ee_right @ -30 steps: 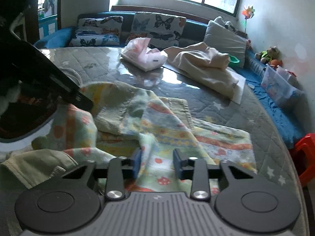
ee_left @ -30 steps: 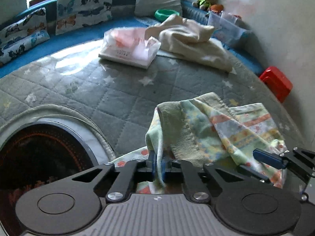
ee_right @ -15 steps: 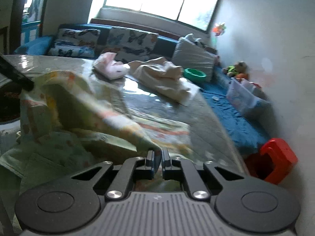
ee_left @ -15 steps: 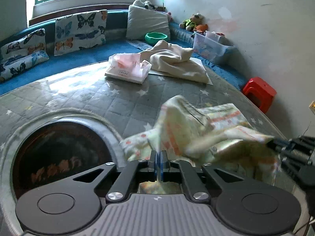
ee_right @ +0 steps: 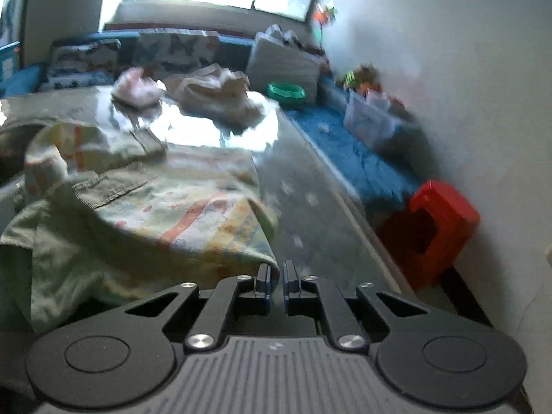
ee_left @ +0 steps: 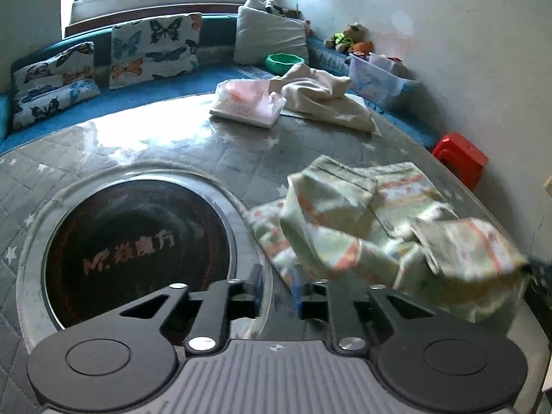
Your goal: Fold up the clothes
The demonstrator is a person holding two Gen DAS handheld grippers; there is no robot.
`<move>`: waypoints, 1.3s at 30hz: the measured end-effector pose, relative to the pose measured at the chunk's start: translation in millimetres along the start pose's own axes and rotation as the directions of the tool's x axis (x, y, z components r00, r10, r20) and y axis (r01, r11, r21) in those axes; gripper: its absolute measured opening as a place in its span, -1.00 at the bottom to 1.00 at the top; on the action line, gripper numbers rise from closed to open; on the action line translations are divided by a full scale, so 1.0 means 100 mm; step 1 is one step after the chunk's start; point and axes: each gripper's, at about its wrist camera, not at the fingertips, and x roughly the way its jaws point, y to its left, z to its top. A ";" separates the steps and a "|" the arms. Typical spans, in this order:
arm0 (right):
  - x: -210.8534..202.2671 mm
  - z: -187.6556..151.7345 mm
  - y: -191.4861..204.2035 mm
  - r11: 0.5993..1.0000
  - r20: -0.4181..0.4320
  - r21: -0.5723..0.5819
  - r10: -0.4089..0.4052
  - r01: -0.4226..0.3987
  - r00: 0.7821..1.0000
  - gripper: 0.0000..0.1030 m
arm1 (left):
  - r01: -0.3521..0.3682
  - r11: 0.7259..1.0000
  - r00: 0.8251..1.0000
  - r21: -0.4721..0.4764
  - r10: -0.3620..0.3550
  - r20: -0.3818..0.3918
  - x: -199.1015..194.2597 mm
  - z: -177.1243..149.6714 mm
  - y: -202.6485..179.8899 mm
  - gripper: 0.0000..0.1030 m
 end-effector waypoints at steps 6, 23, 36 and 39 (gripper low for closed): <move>-0.17 -0.04 -0.14 0.998 0.006 0.033 0.051 -0.051 0.999 -0.47 | -0.032 0.999 0.999 -0.022 0.032 -0.001 0.35 0.24 -0.11 0.18; 0.19 0.43 0.14 0.983 0.073 -0.049 0.180 -0.177 0.981 0.01 | 0.075 0.997 0.997 -0.014 -0.075 -0.001 0.29 0.01 -0.12 -0.91; 0.65 0.73 0.45 0.960 0.035 -0.120 0.260 -0.254 0.965 0.04 | 0.230 0.966 0.967 0.119 -0.213 -0.142 -0.28 -0.80 -0.23 -0.53; 0.77 0.80 0.41 0.964 0.028 -0.115 0.244 -0.240 0.969 0.11 | 0.208 0.977 0.976 0.037 -0.204 -0.079 -0.36 -0.59 -0.03 -0.12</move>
